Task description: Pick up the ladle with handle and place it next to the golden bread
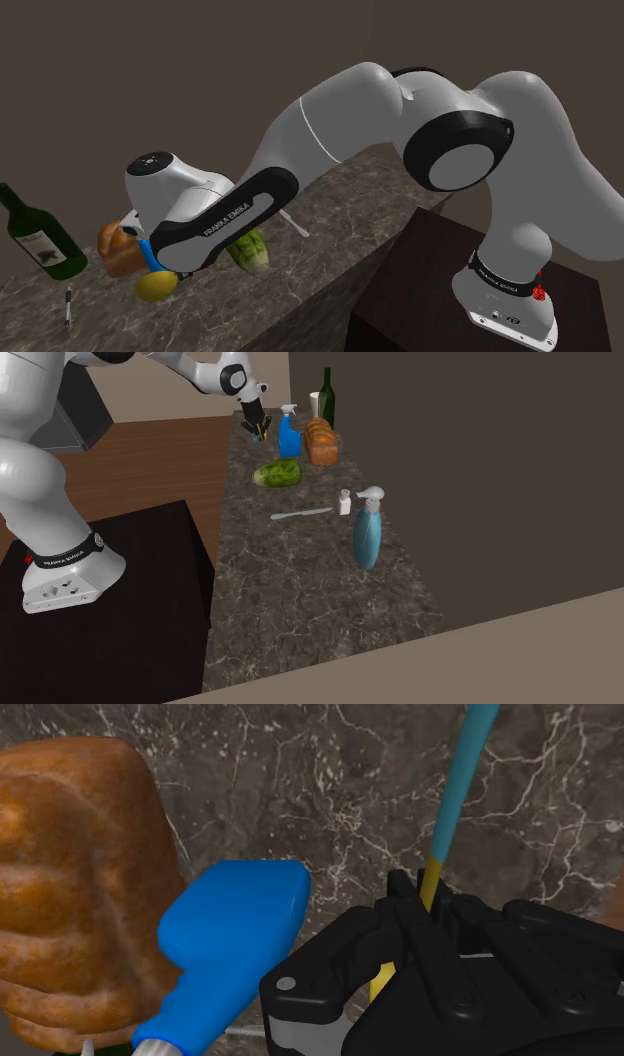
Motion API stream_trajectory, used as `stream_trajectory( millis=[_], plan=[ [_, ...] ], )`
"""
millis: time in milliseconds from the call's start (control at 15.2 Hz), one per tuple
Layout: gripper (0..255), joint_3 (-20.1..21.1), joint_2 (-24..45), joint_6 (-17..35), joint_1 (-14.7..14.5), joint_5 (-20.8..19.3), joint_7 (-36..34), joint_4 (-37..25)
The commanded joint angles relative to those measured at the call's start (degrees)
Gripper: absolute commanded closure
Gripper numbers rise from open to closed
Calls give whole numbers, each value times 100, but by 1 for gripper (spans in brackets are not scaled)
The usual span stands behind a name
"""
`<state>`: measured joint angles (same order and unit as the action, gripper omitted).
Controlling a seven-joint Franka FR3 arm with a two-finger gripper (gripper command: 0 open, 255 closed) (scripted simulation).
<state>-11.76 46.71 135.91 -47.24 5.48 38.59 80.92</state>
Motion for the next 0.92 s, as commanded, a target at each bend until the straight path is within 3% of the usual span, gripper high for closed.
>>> stream_trajectory(
  millis=[0,858],
  plan=[
    [255,13,109,95,4,12,-8,-16],
    [255,101,823,613,74,83,-14,-212]
  ],
)
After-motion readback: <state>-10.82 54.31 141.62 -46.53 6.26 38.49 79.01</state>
